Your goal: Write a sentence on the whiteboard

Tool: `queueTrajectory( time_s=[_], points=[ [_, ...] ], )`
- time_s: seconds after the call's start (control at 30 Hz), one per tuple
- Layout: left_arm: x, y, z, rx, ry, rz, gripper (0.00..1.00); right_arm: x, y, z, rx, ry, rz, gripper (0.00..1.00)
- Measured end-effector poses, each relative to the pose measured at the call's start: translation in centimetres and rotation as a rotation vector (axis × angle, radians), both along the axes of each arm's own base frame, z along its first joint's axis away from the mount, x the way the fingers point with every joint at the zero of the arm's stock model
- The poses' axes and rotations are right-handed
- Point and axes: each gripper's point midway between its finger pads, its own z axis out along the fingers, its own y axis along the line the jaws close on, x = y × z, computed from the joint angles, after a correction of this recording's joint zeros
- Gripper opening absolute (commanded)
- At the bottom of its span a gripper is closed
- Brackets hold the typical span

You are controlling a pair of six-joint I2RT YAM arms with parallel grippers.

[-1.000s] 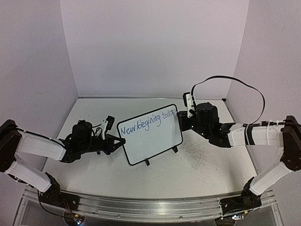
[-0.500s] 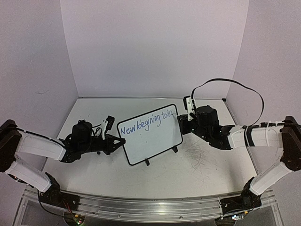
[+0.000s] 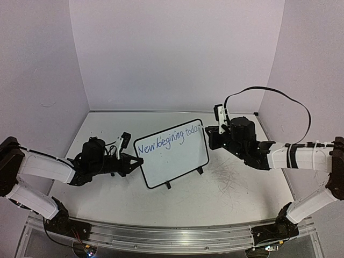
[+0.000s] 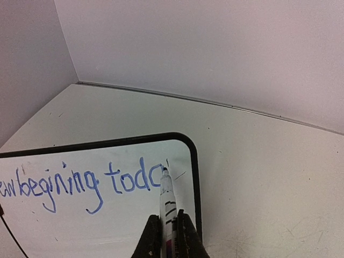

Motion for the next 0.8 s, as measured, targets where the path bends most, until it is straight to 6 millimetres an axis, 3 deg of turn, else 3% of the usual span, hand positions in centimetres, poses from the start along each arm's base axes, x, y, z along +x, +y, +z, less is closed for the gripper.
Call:
queueTrajectory(
  time_s=[0.8],
  points=[
    [-0.1, 0.1, 0.0, 0.003, -0.002, -0.001, 0.00, 1.2, 0.6, -1.4, -0.042, 0.018, -0.009, 0.00]
  ],
)
